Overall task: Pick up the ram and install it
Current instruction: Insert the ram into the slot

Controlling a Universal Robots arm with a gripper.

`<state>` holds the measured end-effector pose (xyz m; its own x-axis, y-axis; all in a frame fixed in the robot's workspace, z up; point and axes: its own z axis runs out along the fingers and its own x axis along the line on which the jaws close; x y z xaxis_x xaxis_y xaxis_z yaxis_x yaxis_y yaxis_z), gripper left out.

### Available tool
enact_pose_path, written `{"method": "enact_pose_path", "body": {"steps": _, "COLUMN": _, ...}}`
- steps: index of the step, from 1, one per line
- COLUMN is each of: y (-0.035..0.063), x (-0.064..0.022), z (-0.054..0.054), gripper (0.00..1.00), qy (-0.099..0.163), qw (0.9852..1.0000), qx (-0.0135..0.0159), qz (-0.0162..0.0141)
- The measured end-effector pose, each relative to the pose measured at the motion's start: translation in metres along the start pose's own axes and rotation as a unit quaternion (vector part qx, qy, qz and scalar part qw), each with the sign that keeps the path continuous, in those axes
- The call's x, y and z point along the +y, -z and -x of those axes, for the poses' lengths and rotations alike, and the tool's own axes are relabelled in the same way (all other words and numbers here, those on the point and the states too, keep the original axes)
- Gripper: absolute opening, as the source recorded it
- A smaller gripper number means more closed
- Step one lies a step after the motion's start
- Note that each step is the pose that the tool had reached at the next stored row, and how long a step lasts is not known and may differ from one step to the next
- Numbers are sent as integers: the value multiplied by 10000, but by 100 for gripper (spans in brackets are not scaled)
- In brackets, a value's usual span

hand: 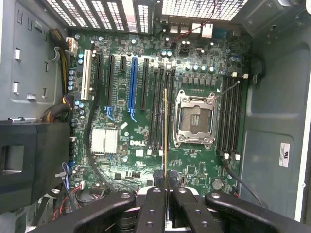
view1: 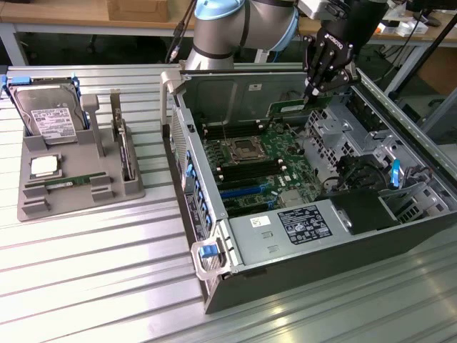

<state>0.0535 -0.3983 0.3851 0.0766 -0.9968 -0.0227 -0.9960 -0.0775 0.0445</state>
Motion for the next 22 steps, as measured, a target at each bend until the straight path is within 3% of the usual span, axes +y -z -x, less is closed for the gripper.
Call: {"method": "enact_pose_path", "body": {"steps": 22, "y": -188, "x": -9, "z": -4, "gripper": 12, "qy": 0, "qw": 10000, "qx": 0, "qz": 0}}
